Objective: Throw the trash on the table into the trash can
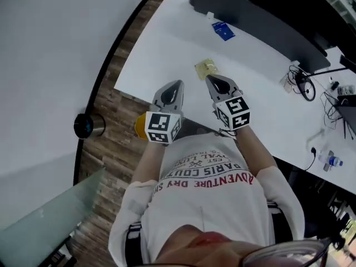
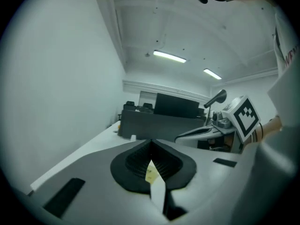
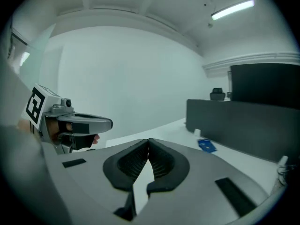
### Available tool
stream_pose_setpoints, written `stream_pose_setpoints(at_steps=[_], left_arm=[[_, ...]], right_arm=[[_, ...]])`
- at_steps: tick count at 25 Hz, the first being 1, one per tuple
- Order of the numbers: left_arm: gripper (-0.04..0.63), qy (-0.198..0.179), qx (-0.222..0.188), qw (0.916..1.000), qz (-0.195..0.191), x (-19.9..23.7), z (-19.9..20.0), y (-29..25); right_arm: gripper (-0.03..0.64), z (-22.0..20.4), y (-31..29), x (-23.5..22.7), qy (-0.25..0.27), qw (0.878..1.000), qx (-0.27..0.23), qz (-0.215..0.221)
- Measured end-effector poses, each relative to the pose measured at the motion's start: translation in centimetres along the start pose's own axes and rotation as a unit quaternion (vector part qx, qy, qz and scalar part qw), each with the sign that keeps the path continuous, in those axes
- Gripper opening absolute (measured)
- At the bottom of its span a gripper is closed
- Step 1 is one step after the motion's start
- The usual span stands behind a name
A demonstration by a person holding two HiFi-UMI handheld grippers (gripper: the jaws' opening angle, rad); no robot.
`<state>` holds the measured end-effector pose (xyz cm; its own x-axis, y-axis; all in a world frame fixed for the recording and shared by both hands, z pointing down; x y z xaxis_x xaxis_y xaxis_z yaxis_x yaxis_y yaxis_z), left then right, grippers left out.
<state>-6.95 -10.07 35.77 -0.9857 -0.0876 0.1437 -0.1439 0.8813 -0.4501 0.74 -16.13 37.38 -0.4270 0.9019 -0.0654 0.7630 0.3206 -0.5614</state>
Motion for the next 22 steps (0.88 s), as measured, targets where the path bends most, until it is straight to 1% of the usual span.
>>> stream_pose_setpoints(at_steps=[3,6,8,10,13,16,22], left_arm=[[0.025,-0.029,-0.001,0.9981,-0.055,-5.7,2.2,-3.9],[0.025,-0.054,0.002,0.9914,-0.119,-10.9,3.5,-7.1],[0.025,-0.057,0.006,0.9862,-0.155,-13.8,3.9,-8.5],[0.025,-0.058,0.010,0.9822,-0.178,-16.0,3.9,-9.3],[0.025,-0.068,0.014,0.9778,-0.197,-18.5,4.1,-10.2],[0.025,-0.078,0.015,0.9754,-0.206,-19.8,4.0,-10.6],[0.025,-0.088,0.013,0.9764,-0.197,-20.1,3.7,-10.3]], right_arm=[[0.026,-2.9,4.9,-5.7,-0.039,0.997,-0.007,-0.067],[0.026,-6.1,9.5,-10.1,-0.082,0.987,-0.016,-0.134],[0.026,-7.9,12.2,-12.0,-0.104,0.980,-0.021,-0.168],[0.026,-9.4,14.2,-13.3,-0.120,0.974,-0.024,-0.191],[0.026,-10.8,16.5,-14.9,-0.137,0.967,-0.031,-0.214],[0.026,-11.7,17.5,-15.6,-0.150,0.963,-0.033,-0.223],[0.026,-12.2,17.5,-15.0,-0.147,0.963,-0.036,-0.222]])
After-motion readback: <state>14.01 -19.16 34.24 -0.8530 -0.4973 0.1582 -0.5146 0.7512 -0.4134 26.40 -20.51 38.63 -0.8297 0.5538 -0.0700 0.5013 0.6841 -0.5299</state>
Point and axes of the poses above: the fingertips, and each gripper's own axes: y backward along the fingers, x to its left, z out of its top, the point moved 1 cm from there along y, backward along the fingers, and after that the axes turned 13 degrees about x, right-handed, at the moved point
